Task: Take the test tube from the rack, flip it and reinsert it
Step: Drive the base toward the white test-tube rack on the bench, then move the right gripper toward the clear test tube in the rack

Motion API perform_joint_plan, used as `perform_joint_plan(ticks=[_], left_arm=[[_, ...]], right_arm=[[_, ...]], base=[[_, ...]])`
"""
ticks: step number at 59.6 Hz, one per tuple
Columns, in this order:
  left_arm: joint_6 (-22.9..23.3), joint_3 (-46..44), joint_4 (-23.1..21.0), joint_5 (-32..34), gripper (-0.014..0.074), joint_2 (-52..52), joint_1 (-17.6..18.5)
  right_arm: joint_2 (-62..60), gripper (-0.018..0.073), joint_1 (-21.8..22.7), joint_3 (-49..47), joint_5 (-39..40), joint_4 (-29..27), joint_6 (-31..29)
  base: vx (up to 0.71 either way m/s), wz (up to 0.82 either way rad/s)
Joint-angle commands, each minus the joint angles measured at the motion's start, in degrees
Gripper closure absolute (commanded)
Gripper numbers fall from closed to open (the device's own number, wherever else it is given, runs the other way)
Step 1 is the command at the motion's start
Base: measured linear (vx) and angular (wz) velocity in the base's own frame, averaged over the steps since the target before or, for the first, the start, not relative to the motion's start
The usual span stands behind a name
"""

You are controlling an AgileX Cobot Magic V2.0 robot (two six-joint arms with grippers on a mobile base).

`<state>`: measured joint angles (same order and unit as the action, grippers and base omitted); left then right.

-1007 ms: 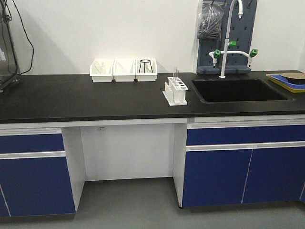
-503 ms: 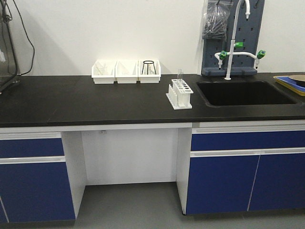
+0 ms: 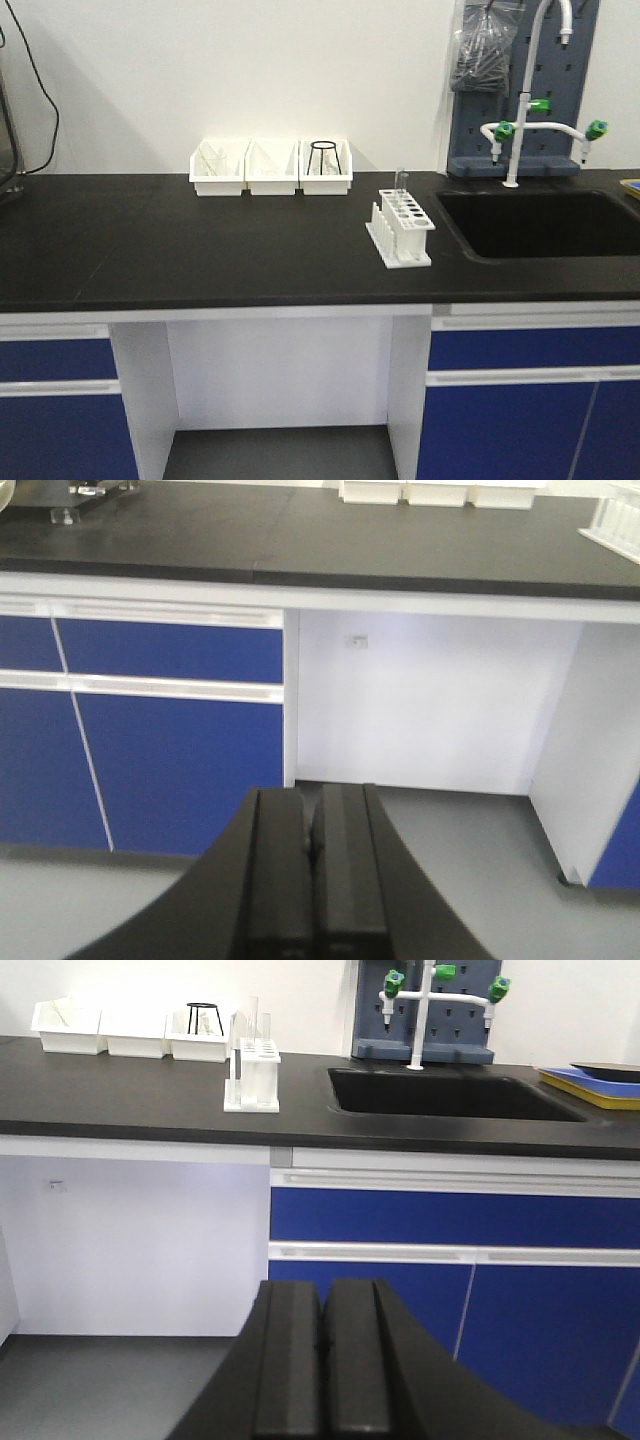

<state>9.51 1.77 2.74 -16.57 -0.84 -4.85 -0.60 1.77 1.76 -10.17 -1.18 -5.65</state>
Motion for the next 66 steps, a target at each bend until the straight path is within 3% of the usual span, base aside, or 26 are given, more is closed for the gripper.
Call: perform_joint_plan(ticks=[1, 66], left_arm=[[0.01, 0.05, -0.21, 4.95, 0.0603, -0.72, 0.28], [0.01, 0.05, -0.21, 4.95, 0.0603, -0.72, 0.28]], right_arm=[[-0.6, 0.0568, 0.39, 0.08, 4.66, 0.16, -0.57], [-0.6, 0.0568, 0.39, 0.08, 4.66, 0.16, -0.57]], base=[[0.49, 0.07], [0.45, 0.03]])
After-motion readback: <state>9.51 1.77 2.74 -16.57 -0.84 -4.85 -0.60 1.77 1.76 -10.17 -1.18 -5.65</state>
